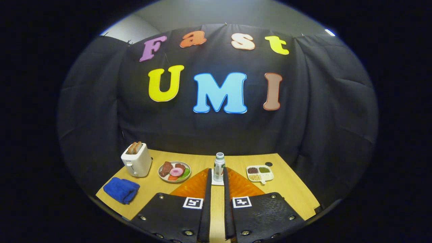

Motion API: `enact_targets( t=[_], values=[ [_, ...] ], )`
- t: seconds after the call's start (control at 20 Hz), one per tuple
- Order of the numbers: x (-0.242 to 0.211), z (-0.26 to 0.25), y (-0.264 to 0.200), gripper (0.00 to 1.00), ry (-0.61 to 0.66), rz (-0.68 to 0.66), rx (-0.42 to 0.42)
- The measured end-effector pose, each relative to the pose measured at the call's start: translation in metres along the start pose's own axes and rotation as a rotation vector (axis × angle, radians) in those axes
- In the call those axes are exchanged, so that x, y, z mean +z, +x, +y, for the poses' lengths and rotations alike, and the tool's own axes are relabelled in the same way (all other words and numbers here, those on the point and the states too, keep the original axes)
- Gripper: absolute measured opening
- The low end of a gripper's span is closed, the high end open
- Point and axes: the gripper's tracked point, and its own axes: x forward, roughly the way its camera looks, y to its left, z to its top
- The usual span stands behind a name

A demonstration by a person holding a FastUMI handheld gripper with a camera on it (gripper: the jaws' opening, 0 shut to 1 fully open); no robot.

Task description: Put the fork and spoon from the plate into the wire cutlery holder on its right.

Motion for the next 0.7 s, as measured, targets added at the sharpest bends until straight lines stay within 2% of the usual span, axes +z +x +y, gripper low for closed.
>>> enact_targets(
  t=[0.15, 0.25, 0.35, 0.4, 0.5, 0.6, 0.7],
  values=[
    [0.019, 0.027, -0.017, 0.18, -0.036, -0.08, 0.009],
    [0.022, 0.044, -0.021, 0.31, -0.079, -0.105, 0.022],
    [0.015, 0.059, -0.021, 0.34, -0.11, -0.089, 0.044],
    [0.013, 0.071, -0.024, 0.4, -0.132, -0.087, 0.07],
    [0.009, 0.089, -0.018, 0.68, -0.148, -0.062, 0.071],
    [0.019, 0.103, -0.019, 0.97, -0.137, -0.105, 0.083],
    [0.022, 0.119, -0.018, 0.96, -0.11, -0.143, 0.098]
  ],
)
